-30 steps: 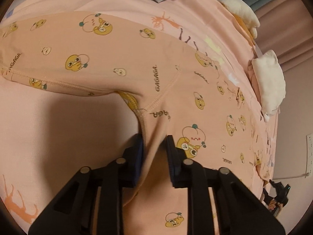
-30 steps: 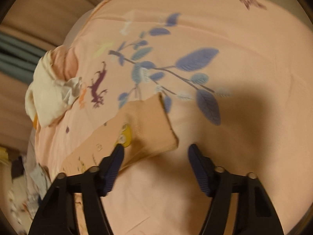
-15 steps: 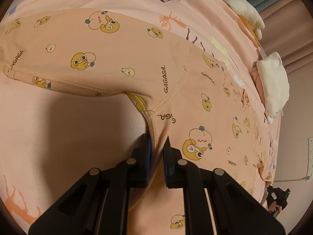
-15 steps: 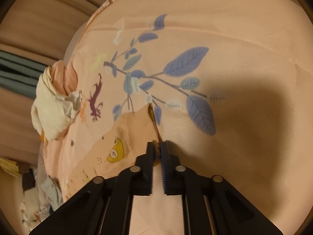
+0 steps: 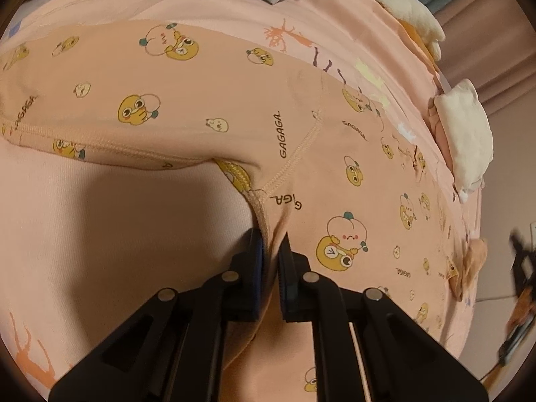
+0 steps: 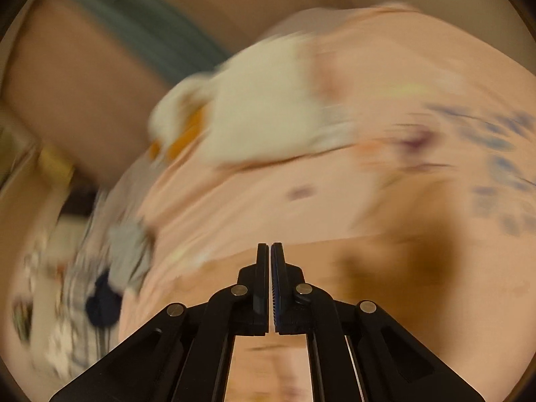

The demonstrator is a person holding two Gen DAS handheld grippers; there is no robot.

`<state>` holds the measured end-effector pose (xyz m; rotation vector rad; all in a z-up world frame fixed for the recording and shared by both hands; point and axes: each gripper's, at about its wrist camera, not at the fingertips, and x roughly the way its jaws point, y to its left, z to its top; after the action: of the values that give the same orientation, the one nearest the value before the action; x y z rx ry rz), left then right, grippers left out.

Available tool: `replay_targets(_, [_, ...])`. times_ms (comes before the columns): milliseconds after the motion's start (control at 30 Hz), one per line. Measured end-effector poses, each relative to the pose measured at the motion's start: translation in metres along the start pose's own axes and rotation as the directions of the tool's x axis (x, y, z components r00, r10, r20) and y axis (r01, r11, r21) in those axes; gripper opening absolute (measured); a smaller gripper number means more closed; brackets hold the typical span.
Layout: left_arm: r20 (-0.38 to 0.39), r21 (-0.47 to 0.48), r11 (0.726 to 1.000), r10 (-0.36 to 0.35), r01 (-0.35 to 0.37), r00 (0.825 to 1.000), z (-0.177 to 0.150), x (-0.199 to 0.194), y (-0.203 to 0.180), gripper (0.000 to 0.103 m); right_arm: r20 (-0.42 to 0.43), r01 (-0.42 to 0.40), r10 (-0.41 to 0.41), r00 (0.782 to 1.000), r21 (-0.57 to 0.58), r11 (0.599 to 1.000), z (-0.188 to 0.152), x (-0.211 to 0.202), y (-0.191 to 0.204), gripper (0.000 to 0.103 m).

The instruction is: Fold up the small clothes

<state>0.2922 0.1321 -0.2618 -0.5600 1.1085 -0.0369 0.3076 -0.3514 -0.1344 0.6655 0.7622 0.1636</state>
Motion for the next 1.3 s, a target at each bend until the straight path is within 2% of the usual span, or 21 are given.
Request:
replay_targets(100, [0.009,0.022,1.000,-0.002,0.002,1.000,-0.001,0.001,0.000,0.011,-0.099,-0.038,0.022,0.995,-0.169,0.985,-0.025,0.048,0.072,0.004])
replay_targets(200, [0.004,0.016,0.999,-0.028,0.028,1.000,0.000,0.002,0.005,0.011,-0.124,-0.027,-0.011,0.992,-0.301,0.953,-0.049,0.062,0.097,0.005])
replay_targets(233, [0.001,0.010,0.999,-0.040,0.040,0.999,0.000,0.002,0.007,0.011,-0.112,0.008,-0.048,0.993,-0.333,0.943,-0.050,0.062,0.095,0.006])
replay_targets(300, [-0.003,-0.004,0.998,-0.058,0.058,0.998,0.000,0.002,0.009,0.011,-0.070,0.142,-0.181,0.981,-0.383,0.913,-0.045,0.059,0.078,0.016])
replay_targets(400, [-0.003,-0.028,0.997,-0.076,0.076,0.997,0.000,0.001,0.012,0.011,-0.003,0.300,-0.325,0.946,-0.378,0.876,-0.026,0.047,0.046,0.055])
replay_targets(433, [-0.001,-0.027,0.997,-0.075,0.074,0.997,-0.001,0.001,0.011,0.011,0.025,0.370,-0.386,0.922,-0.348,0.862,-0.016,0.040,0.022,0.072])
replay_targets(467, [0.001,-0.021,0.997,-0.069,0.069,0.998,-0.001,0.001,0.010,0.011,0.040,0.408,-0.419,0.907,-0.324,0.854,-0.010,0.035,0.010,0.076])
replay_targets(533, [0.010,0.012,0.999,-0.039,0.039,0.999,-0.002,0.000,0.004,0.011,0.043,0.471,-0.479,0.877,-0.276,0.838,0.005,0.028,-0.024,0.076])
replay_targets(700, [0.035,0.088,0.995,0.033,-0.036,0.999,-0.005,0.000,-0.006,0.011,-0.040,0.494,-0.501,0.864,-0.115,0.862,0.036,0.039,-0.089,0.076])
replay_targets(800, [0.051,0.111,0.992,0.053,-0.058,0.997,-0.007,0.001,-0.008,0.011,-0.058,0.557,-0.563,0.825,-0.086,0.826,0.045,0.062,-0.111,0.076])
replay_targets(900, [0.064,0.118,0.990,0.066,-0.074,0.996,-0.007,0.002,-0.010,0.011,-0.099,0.561,-0.565,0.819,-0.065,0.825,0.043,0.090,-0.124,0.072])
replay_targets(933, [0.068,0.118,0.990,0.070,-0.078,0.995,-0.008,0.002,-0.010,0.011,-0.089,0.584,-0.587,0.804,-0.067,0.809,0.041,0.098,-0.127,0.061])
replay_targets(967, [0.075,0.123,0.989,0.074,-0.083,0.994,-0.008,0.002,-0.011,0.011,-0.062,0.611,-0.616,0.785,-0.088,0.787,0.040,0.104,-0.127,0.045])
replay_targets(1000, [0.080,0.131,0.988,0.077,-0.087,0.994,-0.009,0.003,-0.012,0.011,-0.040,0.622,-0.628,0.777,-0.101,0.776,0.040,0.106,-0.126,0.034])
replay_targets(1033, [0.085,0.140,0.986,0.080,-0.091,0.993,-0.010,0.003,-0.013,0.011,-0.017,0.634,-0.639,0.769,-0.103,0.766,0.040,0.106,-0.126,0.012])
replay_targets(1067, [0.089,0.148,0.985,0.080,-0.092,0.993,-0.010,0.003,-0.014,0.011,-0.002,0.641,-0.642,0.766,-0.073,0.764,0.042,0.102,-0.127,0.011])
replay_targets(1100, [0.091,0.149,0.985,0.079,-0.092,0.993,-0.010,0.003,-0.013,0.011,0.007,0.603,-0.603,0.797,-0.020,0.797,0.044,0.094,-0.129,0.011])
replay_targets(1133, [0.091,0.143,0.986,0.076,-0.089,0.993,-0.010,0.003,-0.013,0.011,0.006,0.494,-0.495,0.869,0.037,0.868,0.048,0.084,-0.131,0.011])
replay_targets(1167, [0.089,0.133,0.988,0.072,-0.084,0.993,-0.009,0.003,-0.012,0.011,0.012,0.430,-0.432,0.902,0.059,0.901,0.050,0.077,-0.130,0.011])
replay_targets(1200, [0.087,0.127,0.989,0.070,-0.081,0.994,-0.009,0.004,-0.011,0.011,0.030,0.396,-0.399,0.917,0.070,0.916,0.052,0.070,-0.125,0.011])
replay_targets(1300, [0.101,0.150,0.986,0.059,-0.074,0.993,-0.011,0.004,-0.011,0.011,0.089,0.362,-0.361,0.928,0.002,0.932,0.058,0.050,-0.085,0.011])
